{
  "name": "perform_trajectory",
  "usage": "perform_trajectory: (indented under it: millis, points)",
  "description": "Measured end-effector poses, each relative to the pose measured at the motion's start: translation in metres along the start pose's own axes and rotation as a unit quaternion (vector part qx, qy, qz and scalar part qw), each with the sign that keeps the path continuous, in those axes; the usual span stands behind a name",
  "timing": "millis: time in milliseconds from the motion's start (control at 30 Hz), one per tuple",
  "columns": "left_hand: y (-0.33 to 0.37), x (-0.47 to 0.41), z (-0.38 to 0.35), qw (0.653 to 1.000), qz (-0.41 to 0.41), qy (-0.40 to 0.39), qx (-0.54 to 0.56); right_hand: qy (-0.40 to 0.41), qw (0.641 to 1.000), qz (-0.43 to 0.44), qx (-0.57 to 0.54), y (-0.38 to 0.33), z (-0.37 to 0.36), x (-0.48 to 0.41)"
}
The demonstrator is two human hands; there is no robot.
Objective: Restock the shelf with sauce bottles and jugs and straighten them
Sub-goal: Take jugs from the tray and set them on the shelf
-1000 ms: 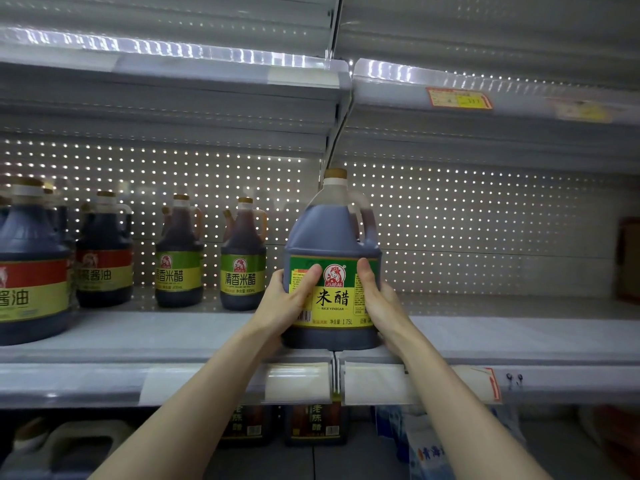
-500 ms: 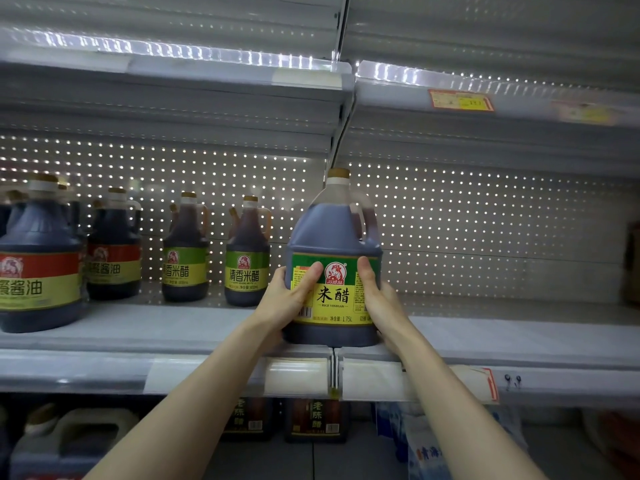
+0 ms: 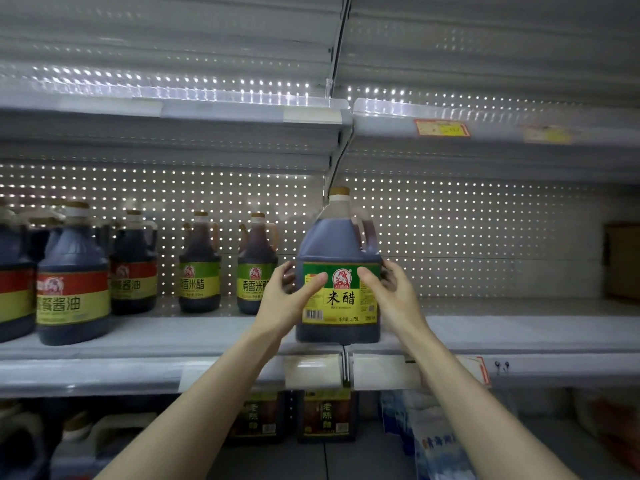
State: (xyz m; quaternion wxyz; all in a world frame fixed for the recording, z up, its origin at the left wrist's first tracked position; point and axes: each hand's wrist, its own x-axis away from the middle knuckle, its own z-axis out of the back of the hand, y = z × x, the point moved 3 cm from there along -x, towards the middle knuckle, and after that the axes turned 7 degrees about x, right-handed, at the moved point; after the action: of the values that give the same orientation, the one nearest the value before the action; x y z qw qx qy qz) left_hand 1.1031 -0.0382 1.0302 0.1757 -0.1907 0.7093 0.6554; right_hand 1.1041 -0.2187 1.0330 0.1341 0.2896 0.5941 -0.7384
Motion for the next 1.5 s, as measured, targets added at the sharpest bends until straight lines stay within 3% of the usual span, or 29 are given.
perform_trajectory:
  millis: [167,400,767,1167,1500]
  points:
    - [0.012,0.038,0.023,0.999,-0.017,-0.019,-0.041,0.038,0.999,0.015,0.032,-0.014,-0.003,0.036]
    - [0.027,0.098,0.064,1.000,-0.009,-0.012,-0.009,0.038,0.998,0.019,0.035,-0.048,-0.017,0.094]
    - [0.075,0.191,0.160,0.997,-0.012,0.057,-0.056,-0.049,0.998,0.035,-0.010,-0.096,-0.085,0.165]
    - [0.120,0.296,0.210,0.980,-0.019,0.150,-0.130,-0.157,0.982,0.044,-0.091,-0.133,-0.138,0.238]
    - [0.096,0.345,0.263,0.968,0.016,0.203,-0.145,-0.220,0.971,0.014,-0.087,-0.123,-0.190,0.287]
